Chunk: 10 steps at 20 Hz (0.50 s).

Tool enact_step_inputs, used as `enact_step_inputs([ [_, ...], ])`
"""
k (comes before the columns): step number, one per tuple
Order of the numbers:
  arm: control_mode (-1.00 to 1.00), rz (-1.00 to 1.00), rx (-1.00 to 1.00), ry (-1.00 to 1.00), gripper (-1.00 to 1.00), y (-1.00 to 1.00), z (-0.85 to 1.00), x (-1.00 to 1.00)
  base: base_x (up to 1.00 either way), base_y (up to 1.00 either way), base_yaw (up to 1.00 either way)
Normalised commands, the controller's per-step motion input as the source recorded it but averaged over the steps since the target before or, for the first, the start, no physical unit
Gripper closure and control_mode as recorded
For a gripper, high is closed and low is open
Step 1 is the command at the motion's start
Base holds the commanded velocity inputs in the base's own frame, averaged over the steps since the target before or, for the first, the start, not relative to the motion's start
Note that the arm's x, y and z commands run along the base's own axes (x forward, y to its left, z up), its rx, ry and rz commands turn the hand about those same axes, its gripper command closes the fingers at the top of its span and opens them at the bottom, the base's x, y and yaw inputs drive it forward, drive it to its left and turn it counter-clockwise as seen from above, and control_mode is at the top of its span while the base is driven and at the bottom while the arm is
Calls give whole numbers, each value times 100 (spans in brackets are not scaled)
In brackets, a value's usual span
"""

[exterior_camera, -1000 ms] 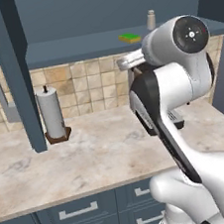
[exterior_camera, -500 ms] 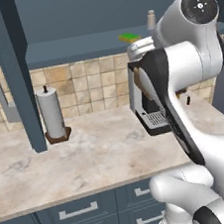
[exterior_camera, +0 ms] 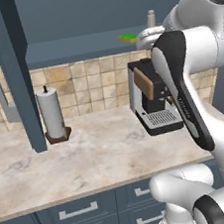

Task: Pick the sponge and dish brush from the cabinet and place them on the counter.

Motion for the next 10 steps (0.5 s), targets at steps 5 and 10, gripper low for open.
enact_step_inputs([
  [5,-100,0,10,-11,-100,-6,-13,18,0,0,0],
  [10,-100,0,7,-9,-100,-6,0,18,0,0,0],
])
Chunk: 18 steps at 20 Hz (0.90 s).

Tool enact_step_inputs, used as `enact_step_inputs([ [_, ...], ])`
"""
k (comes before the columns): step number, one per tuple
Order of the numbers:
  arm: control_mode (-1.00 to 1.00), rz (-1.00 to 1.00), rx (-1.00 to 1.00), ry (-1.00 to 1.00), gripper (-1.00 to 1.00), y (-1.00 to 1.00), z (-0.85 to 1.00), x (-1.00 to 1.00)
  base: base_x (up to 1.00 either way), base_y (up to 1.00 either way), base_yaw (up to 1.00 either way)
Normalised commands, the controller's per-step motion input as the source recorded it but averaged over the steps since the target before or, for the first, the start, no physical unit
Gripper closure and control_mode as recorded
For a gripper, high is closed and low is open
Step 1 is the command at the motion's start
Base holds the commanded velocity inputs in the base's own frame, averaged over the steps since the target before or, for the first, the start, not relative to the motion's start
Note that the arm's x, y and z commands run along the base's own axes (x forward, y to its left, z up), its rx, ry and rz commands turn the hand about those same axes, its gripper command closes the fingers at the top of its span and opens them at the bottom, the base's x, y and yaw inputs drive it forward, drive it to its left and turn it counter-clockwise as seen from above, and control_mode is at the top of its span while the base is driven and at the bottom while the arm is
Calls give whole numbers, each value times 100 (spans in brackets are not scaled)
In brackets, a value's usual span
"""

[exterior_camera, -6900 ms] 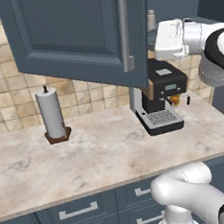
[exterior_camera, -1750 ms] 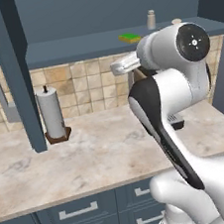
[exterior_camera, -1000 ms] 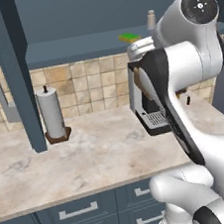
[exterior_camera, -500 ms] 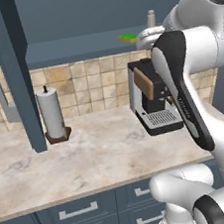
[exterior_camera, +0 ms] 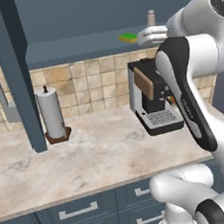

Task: Pick the sponge and dish brush from the cabinet and place them on the counter.

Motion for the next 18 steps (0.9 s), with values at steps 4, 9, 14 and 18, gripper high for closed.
enact_step_inputs([
  [4,-100,0,1,-2,-100,-5,3,15,0,0,0],
  [9,-100,-1,-2,0,-100,-2,2,22,0,0,0],
  [14,-100,0,-8,3,-100,0,0,35,0,0,0],
  [18,-100,0,-7,3,-100,0,0,36,0,0,0],
])
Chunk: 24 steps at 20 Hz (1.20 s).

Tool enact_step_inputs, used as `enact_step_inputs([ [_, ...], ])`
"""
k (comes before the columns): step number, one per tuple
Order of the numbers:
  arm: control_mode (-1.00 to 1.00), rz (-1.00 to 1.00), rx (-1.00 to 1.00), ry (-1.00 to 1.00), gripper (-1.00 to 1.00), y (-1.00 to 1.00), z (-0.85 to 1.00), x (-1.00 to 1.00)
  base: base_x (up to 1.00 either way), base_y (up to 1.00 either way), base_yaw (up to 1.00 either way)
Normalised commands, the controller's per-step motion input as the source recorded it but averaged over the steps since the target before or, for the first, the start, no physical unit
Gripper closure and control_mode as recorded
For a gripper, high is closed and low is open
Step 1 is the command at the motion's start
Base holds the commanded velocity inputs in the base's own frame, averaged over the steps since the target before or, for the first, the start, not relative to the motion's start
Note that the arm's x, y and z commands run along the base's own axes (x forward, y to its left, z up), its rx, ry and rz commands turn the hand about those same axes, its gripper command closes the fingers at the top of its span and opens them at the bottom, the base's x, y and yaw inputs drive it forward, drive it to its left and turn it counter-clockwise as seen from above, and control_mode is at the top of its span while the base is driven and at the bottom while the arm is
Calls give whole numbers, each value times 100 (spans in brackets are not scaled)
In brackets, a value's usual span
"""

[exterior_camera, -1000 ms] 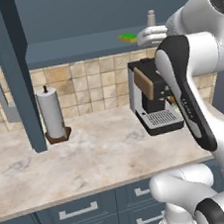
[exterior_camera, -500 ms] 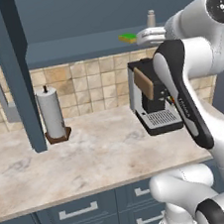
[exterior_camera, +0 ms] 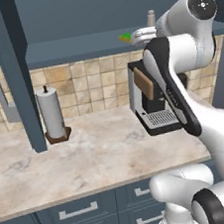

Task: Pick the sponge and dish brush from the cabinet and place them on the counter.

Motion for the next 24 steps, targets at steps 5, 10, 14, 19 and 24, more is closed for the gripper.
enact_step_inputs([
  [5,-100,0,-5,5,-100,-1,0,38,0,0,0],
  [10,-100,0,-1,4,-100,-8,-4,39,0,0,0],
  [14,-100,0,0,3,-100,-13,-6,41,0,0,0],
  [19,-100,0,0,1,-100,-11,-8,39,0,0,0],
  [24,-100,0,0,0,-100,-4,-12,34,0,0,0],
])
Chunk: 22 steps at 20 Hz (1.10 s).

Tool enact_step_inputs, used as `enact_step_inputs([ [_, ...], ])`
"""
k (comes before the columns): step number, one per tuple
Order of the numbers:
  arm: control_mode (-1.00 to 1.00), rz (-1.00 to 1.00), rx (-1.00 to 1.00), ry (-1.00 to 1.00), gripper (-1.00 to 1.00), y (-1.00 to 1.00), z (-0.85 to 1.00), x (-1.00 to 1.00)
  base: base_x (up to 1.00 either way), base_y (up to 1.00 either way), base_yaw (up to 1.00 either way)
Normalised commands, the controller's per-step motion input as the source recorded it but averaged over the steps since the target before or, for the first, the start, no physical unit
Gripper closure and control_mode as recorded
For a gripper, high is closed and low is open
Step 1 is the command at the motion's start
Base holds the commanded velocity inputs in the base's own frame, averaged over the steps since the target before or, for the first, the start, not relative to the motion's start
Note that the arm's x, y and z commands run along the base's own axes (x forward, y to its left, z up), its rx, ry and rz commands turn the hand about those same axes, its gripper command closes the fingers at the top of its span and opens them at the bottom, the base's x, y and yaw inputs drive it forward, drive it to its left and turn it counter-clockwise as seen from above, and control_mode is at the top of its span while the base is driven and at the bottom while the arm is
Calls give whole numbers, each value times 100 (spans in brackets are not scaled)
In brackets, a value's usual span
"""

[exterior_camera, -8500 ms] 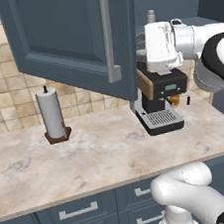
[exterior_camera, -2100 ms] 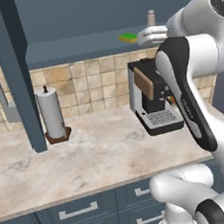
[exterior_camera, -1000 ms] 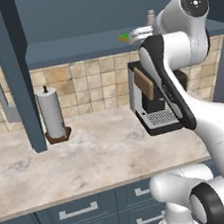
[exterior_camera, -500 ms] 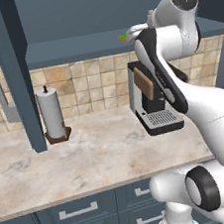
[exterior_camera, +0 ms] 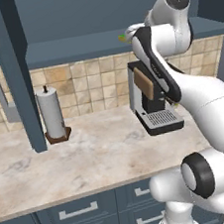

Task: Pick the sponge and dish brush from the cabinet and place them on the counter.

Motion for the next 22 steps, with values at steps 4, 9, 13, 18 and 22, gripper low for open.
enact_step_inputs([
  [4,-100,3,0,0,-100,0,-11,27,0,0,0],
  [9,-100,3,0,0,-100,-1,-7,31,0,0,0],
  [13,-100,2,-2,2,-100,-8,-1,29,0,0,0],
  [18,-100,1,-5,3,-100,-8,0,28,0,0,0],
  [22,-100,0,-2,1,-100,-1,0,24,0,0,0],
])
